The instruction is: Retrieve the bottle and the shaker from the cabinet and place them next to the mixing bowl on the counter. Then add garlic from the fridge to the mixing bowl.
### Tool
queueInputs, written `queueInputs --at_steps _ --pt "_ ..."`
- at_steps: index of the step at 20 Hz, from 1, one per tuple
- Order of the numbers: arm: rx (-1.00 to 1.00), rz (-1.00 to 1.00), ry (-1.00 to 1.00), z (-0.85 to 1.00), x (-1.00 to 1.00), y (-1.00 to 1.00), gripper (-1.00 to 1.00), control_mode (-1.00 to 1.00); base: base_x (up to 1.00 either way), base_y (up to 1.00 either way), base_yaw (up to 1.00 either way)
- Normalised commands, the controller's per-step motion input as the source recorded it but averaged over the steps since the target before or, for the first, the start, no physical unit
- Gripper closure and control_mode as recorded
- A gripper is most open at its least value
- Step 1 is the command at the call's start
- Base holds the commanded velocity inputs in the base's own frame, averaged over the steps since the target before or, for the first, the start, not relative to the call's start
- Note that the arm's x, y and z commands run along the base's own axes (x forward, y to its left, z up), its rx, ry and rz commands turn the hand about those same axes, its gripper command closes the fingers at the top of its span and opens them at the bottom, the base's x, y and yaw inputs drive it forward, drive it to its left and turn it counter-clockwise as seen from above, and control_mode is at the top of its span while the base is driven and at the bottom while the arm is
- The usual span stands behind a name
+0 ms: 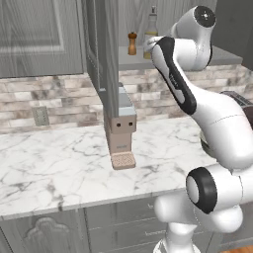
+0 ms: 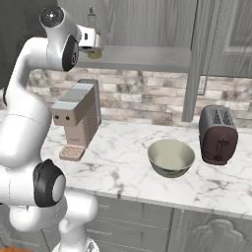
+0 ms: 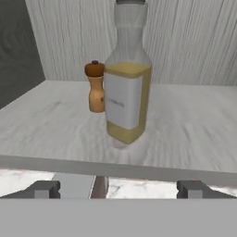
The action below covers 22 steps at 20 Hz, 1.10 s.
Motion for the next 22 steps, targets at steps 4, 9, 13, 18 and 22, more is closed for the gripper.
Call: queueInputs --at_steps 4,9,13,18,22 --pt "0.00 0.00 0.00 -0.04 0.62 0.00 -1.00 -1.00 0.00 0.00 0.00" --pt "0.00 0.00 0.00 0.00 0.49 -0.01 -1.00 -1.00 0.00 0.00 0.00" --pt "0.00 0.00 0.00 0.00 0.42 0.00 -1.00 -1.00 0.00 0.00 0.00" --pt "0.00 0.00 0.00 -0.11 0.27 0.00 -1.00 -1.00 0.00 0.00 0.00" --pt "0.00 0.00 0.00 -0.20 0.13 0.00 -1.00 -1.00 0.00 0.00 0.00"
